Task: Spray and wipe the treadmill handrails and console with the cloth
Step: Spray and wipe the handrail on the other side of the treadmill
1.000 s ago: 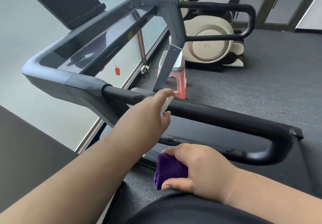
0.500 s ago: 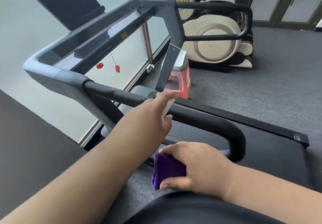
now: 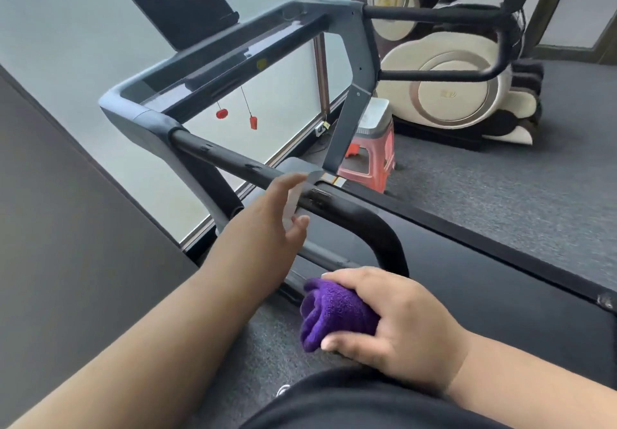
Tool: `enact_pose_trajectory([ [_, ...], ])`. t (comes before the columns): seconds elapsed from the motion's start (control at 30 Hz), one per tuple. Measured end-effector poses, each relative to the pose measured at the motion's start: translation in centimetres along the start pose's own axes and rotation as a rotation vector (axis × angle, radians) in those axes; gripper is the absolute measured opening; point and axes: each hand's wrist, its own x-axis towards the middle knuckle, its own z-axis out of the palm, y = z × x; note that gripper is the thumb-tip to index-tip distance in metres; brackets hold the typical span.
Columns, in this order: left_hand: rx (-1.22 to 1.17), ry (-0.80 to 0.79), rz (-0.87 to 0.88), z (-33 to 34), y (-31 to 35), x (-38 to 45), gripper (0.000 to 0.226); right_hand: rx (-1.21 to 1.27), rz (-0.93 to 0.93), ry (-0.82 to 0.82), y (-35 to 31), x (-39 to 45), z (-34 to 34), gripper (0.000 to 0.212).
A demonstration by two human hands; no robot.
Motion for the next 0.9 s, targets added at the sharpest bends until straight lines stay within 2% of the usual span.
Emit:
enact_pose_trajectory([
  [0.1, -0.040, 0.029, -0.052, 0.2, 0.4, -1.8, 0.053, 0.117, -0.004, 0.290, 0.5, -1.1, -1.7, 0.054],
  [0.2, -0.056, 0.067, -0.058, 0.4, 0.9, -3.3, 0.053, 0.217, 0.043, 0.560, 1.5, -0.6, -3.8, 0.052],
  [0.27, -0.059, 0.082, -0.065, 0.4, 1.1, -3.9, 0.052, 0.334, 0.091, 0.634, 2.1, 0.6, -5.0, 0.055],
  [0.37, -0.049, 0.092, -0.079, 0.2, 1.4, -4.6, 0.050, 0.197, 0.108, 0.677, 2.2, 3.7, -5.9, 0.047],
  [0.43, -0.042, 0.110, -0.096, -0.1, 1.4, -5.1, 0.048, 0.102, 0.127, 0.560, 1.6, 6.6, -5.8, 0.044],
  [0.5, -0.051, 0.136, -0.108, -0.3, 1.4, -5.5, 0.047, -0.036, 0.152, 0.260, 0.8, 9.5, -4.7, 0.047],
  [0.57, -0.068, 0.152, -0.118, -0.5, 1.3, -5.9, 0.046, -0.429, 0.162, -0.097, 0.3, 11.3, -2.6, 0.056],
  [0.6, -0.072, 0.156, -0.125, -0.5, 1.2, -6.2, 0.046, -0.626, 0.150, -0.200, 0.1, 11.6, -1.6, 0.062],
  [0.63, -0.074, 0.160, -0.133, -0.6, 1.0, -6.4, 0.046, -0.752, 0.148, -0.235, 0.0, 11.6, -0.9, 0.068],
  [0.7, -0.084, 0.175, -0.153, -0.7, 0.7, -6.9, 0.047, -0.816, 0.159, -0.201, 0.2, 12.1, -0.5, 0.071],
  [0.77, -0.099, 0.184, -0.165, -0.6, 0.5, -7.1, 0.047, -0.758, 0.185, -0.188, 0.5, 13.5, -0.5, 0.066],
  [0.9, -0.121, 0.165, -0.167, -0.3, 0.6, -7.2, 0.046, -0.591, 0.329, -0.343, 0.4, 17.1, -1.2, 0.056],
])
